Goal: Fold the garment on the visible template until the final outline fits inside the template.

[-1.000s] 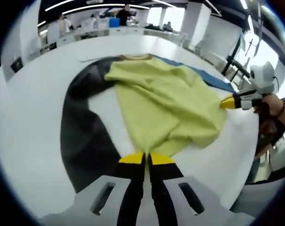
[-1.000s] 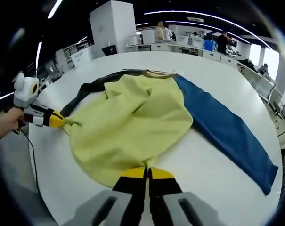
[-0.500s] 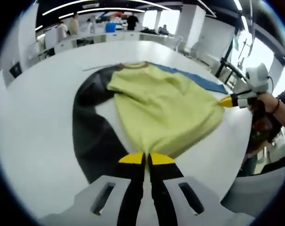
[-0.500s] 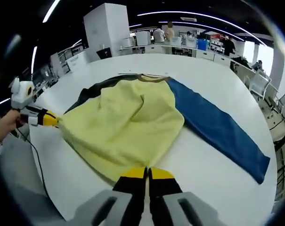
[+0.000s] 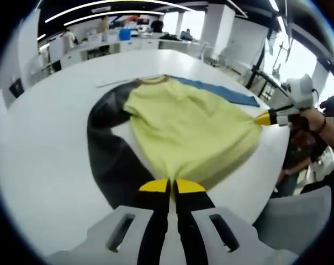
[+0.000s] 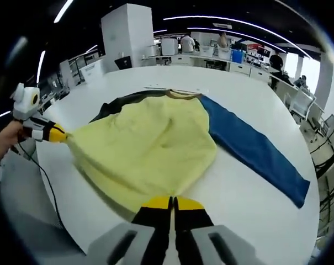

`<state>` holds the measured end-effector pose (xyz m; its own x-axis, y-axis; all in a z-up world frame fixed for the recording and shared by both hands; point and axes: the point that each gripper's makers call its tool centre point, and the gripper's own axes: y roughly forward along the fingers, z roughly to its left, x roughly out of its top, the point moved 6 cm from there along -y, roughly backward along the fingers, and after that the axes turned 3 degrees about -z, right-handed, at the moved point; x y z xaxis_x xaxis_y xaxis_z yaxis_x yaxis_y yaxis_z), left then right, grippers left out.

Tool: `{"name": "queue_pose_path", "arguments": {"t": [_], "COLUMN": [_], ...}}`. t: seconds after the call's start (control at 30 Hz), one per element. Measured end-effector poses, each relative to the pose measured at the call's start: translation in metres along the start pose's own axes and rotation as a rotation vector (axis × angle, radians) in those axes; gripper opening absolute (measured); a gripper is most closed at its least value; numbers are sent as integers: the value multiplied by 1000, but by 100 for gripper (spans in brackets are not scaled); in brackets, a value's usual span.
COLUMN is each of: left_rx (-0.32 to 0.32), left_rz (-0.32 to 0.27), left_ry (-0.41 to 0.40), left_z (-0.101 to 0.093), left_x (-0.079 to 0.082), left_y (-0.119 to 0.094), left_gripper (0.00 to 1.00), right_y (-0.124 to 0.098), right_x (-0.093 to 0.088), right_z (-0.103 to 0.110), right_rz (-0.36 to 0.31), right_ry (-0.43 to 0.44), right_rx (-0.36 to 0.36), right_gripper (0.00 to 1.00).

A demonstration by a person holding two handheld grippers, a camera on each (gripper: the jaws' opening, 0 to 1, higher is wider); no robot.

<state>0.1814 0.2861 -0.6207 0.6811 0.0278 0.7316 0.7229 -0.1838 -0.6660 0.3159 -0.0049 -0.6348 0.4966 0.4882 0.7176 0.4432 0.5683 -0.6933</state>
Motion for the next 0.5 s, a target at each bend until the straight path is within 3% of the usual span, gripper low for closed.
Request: {"name": "queue_pose_path", "arguments": {"t": [0.5], "left_rx": [12], "left_rz": [50], "left_ry": [6], "left_z": [1], "left_x": [-24], "left_y": [-9], "left_gripper": [0], "right_y": [-4], "right_x": [-23], "right_z": [21], "right_rz": [34], "right_ry": [-12], "right_rx": [19], "right_gripper": [0]}}
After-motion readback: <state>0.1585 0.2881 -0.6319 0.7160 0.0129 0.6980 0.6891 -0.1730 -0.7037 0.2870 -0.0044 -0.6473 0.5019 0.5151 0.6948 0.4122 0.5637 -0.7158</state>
